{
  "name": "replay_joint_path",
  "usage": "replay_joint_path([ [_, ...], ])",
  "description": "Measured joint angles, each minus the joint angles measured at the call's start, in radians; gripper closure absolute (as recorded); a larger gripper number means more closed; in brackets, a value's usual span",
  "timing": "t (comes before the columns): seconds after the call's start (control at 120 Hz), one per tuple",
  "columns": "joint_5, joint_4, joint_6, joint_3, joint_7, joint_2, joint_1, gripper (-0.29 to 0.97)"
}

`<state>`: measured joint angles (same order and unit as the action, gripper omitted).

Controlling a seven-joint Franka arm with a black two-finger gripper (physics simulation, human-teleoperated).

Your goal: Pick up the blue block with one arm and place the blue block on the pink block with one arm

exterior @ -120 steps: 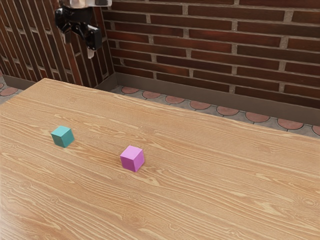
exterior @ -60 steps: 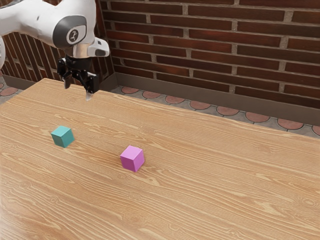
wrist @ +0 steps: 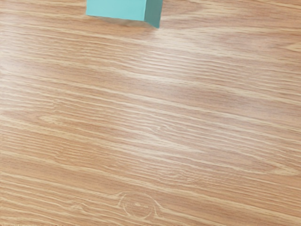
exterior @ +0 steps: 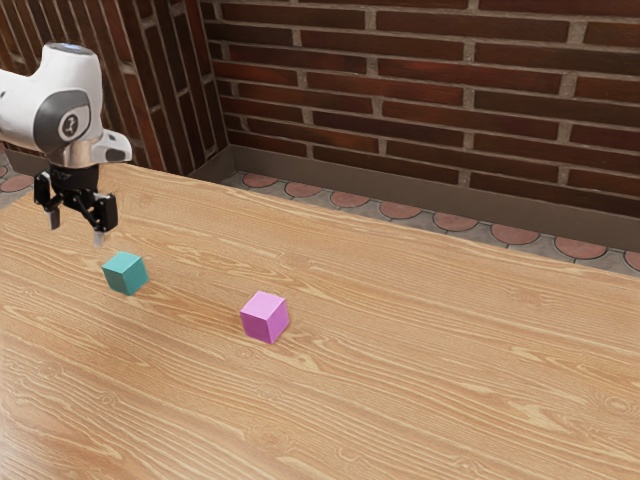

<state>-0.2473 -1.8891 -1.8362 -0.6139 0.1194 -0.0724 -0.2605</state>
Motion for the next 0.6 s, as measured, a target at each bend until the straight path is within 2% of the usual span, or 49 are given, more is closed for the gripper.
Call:
replay_joint_path([
  [0.142,0.001,-0.021,-0.053,-0.035,0.047,-0.010,0.010,0.00],
  [0.35,0.014,-0.023,-0.108,-0.039,0.120,-0.084,0.113,0.00],
  [0.6,0.076,0.025,-0.157,-0.020,0.204,-0.216,0.190,0.00],
])
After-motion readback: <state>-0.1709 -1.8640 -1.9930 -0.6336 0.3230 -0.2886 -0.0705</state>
